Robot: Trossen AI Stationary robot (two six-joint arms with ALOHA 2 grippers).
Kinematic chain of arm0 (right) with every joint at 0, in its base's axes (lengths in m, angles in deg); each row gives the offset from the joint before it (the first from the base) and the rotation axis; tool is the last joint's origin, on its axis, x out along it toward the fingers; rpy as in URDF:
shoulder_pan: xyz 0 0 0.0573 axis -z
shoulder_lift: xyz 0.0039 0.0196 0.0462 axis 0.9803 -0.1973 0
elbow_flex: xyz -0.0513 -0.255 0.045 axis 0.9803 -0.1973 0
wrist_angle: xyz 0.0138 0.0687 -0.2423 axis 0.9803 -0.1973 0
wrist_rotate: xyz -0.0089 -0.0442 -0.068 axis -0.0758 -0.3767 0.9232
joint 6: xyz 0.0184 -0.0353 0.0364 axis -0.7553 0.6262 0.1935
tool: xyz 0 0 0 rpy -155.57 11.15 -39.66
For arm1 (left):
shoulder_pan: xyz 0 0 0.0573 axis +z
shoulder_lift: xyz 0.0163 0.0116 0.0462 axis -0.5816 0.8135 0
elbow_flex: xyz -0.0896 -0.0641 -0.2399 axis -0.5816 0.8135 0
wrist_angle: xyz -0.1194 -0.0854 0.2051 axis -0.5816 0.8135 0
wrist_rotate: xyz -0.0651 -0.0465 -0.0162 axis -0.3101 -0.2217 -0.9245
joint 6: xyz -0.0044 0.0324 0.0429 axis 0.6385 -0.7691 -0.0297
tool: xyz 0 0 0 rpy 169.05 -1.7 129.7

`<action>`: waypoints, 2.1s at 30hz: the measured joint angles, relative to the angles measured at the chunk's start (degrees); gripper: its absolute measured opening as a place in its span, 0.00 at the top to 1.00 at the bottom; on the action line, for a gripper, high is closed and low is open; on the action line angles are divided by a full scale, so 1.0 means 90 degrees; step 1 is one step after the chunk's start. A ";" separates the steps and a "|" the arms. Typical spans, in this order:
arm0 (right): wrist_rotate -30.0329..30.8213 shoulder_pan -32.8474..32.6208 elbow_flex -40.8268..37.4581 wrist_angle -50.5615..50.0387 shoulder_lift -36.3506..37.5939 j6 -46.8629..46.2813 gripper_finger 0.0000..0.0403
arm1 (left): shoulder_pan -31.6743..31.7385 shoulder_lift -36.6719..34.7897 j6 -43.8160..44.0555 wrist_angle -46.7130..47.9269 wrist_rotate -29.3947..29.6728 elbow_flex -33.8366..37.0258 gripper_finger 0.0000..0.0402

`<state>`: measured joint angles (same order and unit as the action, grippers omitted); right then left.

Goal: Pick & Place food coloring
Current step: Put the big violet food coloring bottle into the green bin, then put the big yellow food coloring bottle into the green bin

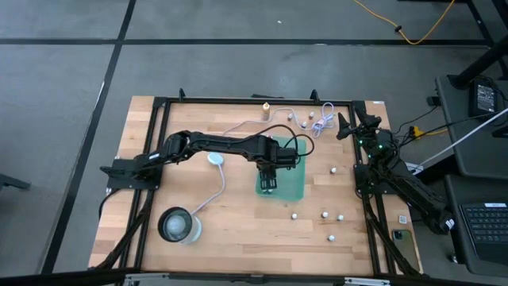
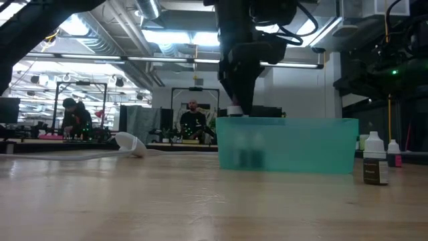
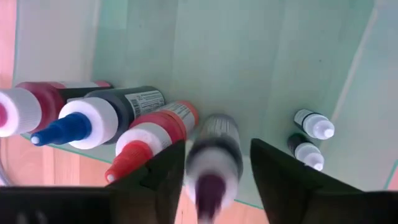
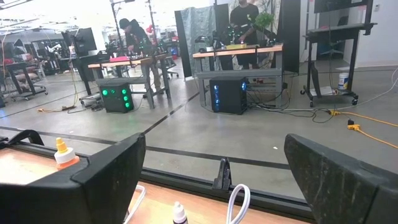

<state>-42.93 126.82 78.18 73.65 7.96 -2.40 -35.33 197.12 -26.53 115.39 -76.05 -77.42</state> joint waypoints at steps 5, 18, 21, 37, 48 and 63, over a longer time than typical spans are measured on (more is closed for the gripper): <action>0.0000 0.0001 0.0000 0.0000 0.0000 0.0000 0.05 | 0.0000 -0.0002 -0.0004 0.0000 -0.0003 0.0000 0.47; 0.0000 0.0001 0.0000 -0.0002 -0.0002 -0.0002 0.05 | -0.0106 -0.0460 0.0085 0.0353 -0.0066 -0.0610 0.47; 0.0000 0.0000 0.0000 -0.0002 -0.0002 -0.0001 0.05 | -0.0057 -0.0760 0.0315 0.0326 -0.0050 -0.0603 0.47; 0.0000 -0.0001 0.0000 -0.0001 -0.0001 0.0000 0.05 | 0.0642 -0.3157 0.0524 -0.0194 0.1549 0.1780 0.26; 0.0000 -0.0001 0.0000 -0.0002 -0.0001 -0.0002 0.05 | 0.1754 -0.3972 0.0781 -0.1322 0.1599 0.3024 0.26; 0.0000 0.0001 0.0001 -0.0001 -0.0001 -0.0001 0.05 | 0.2728 -0.1901 0.0738 -0.1300 0.0342 0.1402 0.28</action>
<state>-42.93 126.83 78.20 73.64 7.95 -2.41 -10.78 180.01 -19.88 103.69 -72.97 -64.80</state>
